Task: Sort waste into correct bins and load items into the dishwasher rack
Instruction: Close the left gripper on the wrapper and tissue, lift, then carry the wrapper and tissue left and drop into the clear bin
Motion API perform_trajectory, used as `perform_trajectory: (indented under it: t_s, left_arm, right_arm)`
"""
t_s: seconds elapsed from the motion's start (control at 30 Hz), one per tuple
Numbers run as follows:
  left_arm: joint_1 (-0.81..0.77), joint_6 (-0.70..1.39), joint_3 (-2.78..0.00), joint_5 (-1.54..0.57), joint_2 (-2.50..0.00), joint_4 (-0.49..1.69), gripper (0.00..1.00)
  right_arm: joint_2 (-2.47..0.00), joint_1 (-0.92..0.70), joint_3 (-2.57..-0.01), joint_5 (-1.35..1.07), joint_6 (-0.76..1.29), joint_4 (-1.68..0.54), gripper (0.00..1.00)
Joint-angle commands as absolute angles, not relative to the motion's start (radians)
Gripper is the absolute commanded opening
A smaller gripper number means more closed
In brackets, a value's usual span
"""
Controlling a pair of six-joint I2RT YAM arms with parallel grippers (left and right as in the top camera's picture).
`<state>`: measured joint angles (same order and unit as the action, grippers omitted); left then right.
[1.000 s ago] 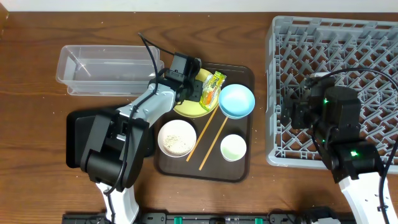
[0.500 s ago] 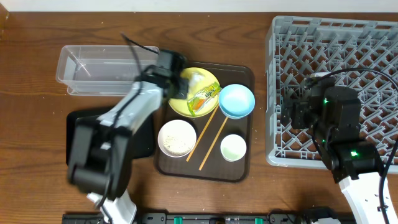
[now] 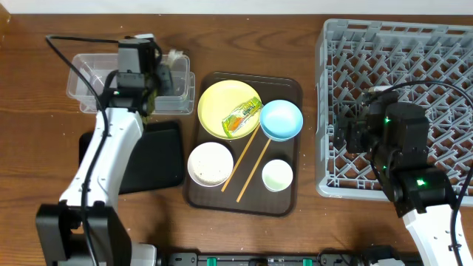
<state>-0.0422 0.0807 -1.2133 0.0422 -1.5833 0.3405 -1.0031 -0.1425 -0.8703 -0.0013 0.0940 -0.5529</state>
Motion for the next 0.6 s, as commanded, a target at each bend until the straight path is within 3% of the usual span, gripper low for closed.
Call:
perform_trajectory:
  t_s: [0.0, 0.27, 0.4, 0.57]
  left_arm:
    - [-0.028, 0.079, -1.219, 0.069, -1.609, 0.332, 0.58]
    - [-0.086, 0.038, -1.215, -0.241, -1.608, 0.340, 0.61]
    - [-0.151, -0.073, -1.212, -0.355, -1.627, 0.382, 0.80]
    - [-0.223, -0.131, -1.212, -0.355, -1.696, 0.419, 0.84]
  right_arm:
    - [-0.995, -0.151, -0.895, -0.005, 0.081, -0.550, 0.99]
    - [-0.995, -0.151, -0.895, -0.006, 0.081, -0.550, 0.99]
    - [-0.995, -0.151, -0.895, -0.005, 0.081, -0.550, 0.99]
    - [-0.995, -0.151, -0.895, -0.005, 0.081, -0.550, 0.99]
